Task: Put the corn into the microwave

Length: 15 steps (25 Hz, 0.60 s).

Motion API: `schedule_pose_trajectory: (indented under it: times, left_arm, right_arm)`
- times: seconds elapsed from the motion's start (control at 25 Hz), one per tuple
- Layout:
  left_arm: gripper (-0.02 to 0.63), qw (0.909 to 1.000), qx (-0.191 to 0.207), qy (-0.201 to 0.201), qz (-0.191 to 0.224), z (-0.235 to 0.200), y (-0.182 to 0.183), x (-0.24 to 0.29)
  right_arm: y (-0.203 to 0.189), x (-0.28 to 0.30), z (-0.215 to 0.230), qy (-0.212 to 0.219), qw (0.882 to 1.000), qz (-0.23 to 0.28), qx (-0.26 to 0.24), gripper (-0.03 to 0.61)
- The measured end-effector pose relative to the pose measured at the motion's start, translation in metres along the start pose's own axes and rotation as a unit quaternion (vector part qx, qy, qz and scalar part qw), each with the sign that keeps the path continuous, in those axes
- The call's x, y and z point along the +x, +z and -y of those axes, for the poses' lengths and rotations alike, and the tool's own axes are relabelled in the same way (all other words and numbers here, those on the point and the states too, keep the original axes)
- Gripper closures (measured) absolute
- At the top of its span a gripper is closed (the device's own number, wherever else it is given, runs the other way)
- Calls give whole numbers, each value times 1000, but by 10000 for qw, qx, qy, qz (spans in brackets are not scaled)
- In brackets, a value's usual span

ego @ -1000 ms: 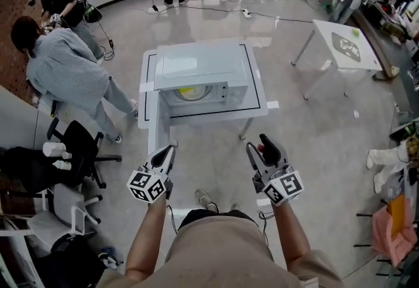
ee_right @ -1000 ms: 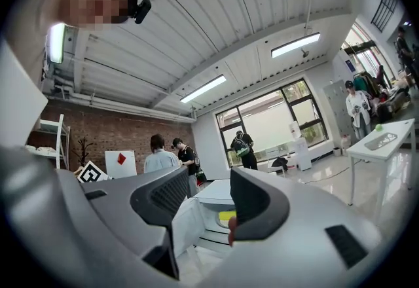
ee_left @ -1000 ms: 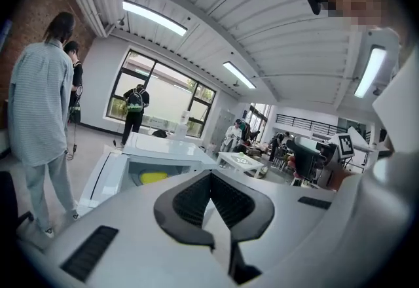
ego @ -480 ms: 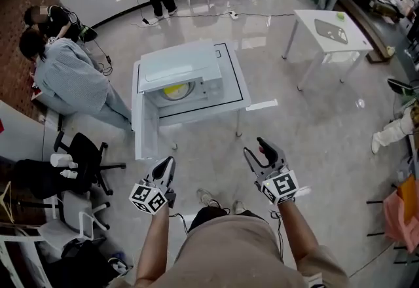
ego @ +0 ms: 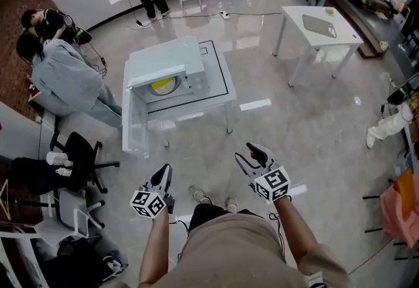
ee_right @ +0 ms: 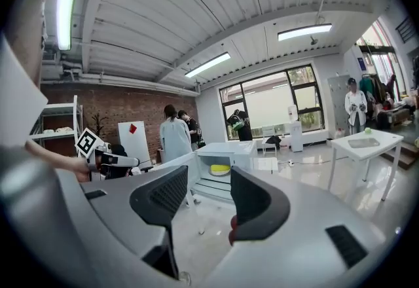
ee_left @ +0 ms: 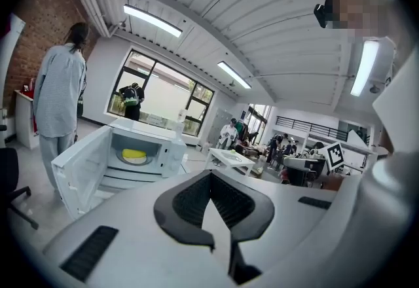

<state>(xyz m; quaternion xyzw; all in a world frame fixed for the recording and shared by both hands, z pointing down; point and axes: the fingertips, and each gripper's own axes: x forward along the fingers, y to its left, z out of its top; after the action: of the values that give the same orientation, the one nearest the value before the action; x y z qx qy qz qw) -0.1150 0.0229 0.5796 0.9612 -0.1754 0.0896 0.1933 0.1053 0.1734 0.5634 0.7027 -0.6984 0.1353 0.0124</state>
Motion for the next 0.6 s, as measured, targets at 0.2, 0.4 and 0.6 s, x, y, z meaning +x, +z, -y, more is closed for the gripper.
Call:
schedule_pose_trajectory:
  times: [0.2, 0.4, 0.6]
  left_arm:
    - [609, 9992, 131, 73, -379, 11, -29, 6]
    - [609, 9976, 113, 62, -682, 12, -59, 9]
    - [609, 9961, 98, 99, -873, 10, -76, 13]
  right_arm:
    - [-16, -16, 17, -132, 9998, -78, 83, 383]
    - [-35, -28, 32, -380, 9992, -109, 99, 383]
    - [-53, -43, 47, -564, 9977, -104, 353, 383]
